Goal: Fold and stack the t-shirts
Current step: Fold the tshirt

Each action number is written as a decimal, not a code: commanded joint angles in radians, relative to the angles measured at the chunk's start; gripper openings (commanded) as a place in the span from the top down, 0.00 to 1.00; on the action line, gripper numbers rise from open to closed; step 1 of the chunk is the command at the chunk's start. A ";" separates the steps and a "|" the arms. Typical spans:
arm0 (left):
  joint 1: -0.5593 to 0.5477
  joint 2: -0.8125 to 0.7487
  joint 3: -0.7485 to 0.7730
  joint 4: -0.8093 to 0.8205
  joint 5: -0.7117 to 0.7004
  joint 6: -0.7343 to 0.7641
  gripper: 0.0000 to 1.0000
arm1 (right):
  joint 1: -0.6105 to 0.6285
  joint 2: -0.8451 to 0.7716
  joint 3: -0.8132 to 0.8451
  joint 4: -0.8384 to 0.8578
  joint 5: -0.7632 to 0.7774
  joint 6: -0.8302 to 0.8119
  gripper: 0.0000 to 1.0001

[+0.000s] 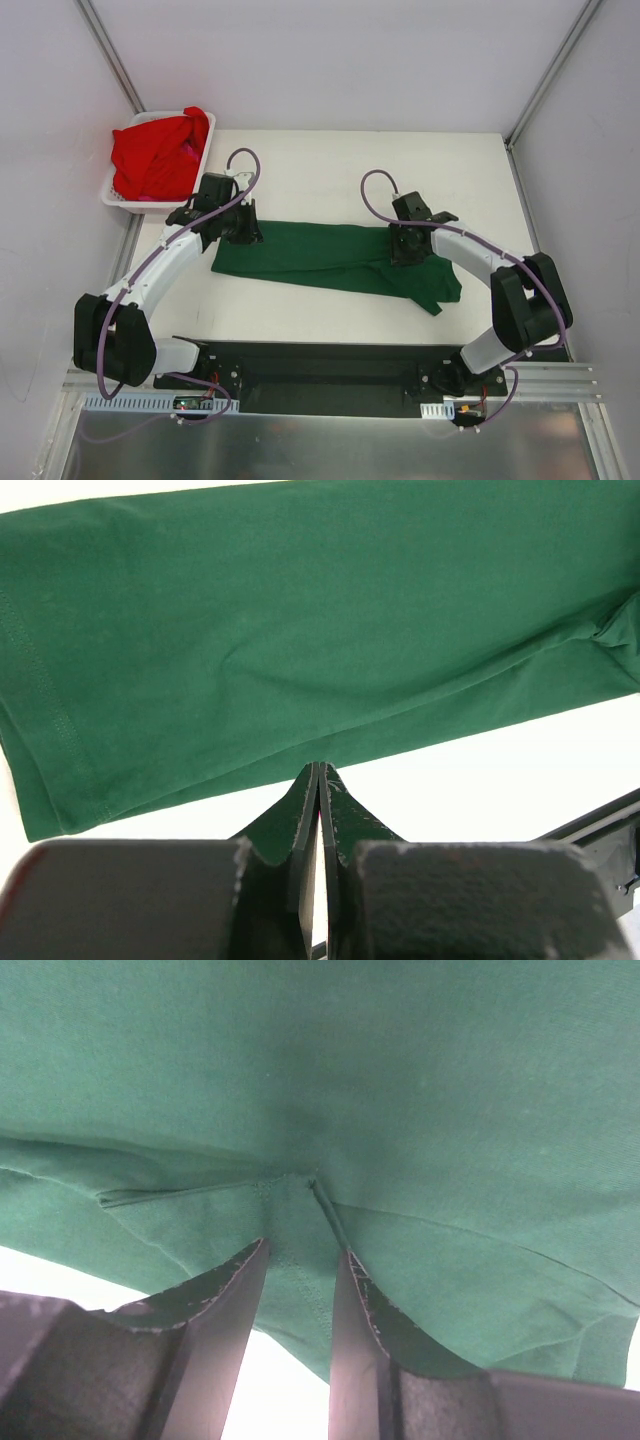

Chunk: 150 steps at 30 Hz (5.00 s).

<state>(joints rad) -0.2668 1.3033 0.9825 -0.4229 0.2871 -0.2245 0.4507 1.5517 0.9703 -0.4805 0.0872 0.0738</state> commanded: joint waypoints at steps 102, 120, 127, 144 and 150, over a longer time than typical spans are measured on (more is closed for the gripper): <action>-0.549 0.879 0.554 0.443 0.299 -0.035 1.00 | 0.098 -0.780 -0.012 -0.429 0.327 0.264 0.99; -0.447 0.981 0.700 0.208 0.093 -0.012 1.00 | 0.098 -0.785 -0.024 -0.434 0.330 0.256 0.99; -0.379 0.956 0.667 0.204 0.077 -0.007 1.00 | 0.098 -0.774 -0.030 -0.423 0.321 0.254 0.98; -0.408 0.688 0.605 0.272 0.320 0.013 0.63 | 0.030 -0.696 -0.275 -0.152 0.050 0.319 0.56; -0.405 0.599 0.519 0.337 0.353 0.017 0.61 | -0.161 -0.696 -0.389 -0.026 -0.193 0.353 0.56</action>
<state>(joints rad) -0.6685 1.9778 1.5425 -0.1429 0.5800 -0.2226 0.3866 0.8635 0.6201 -0.6369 0.0814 0.3843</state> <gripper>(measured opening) 0.393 0.440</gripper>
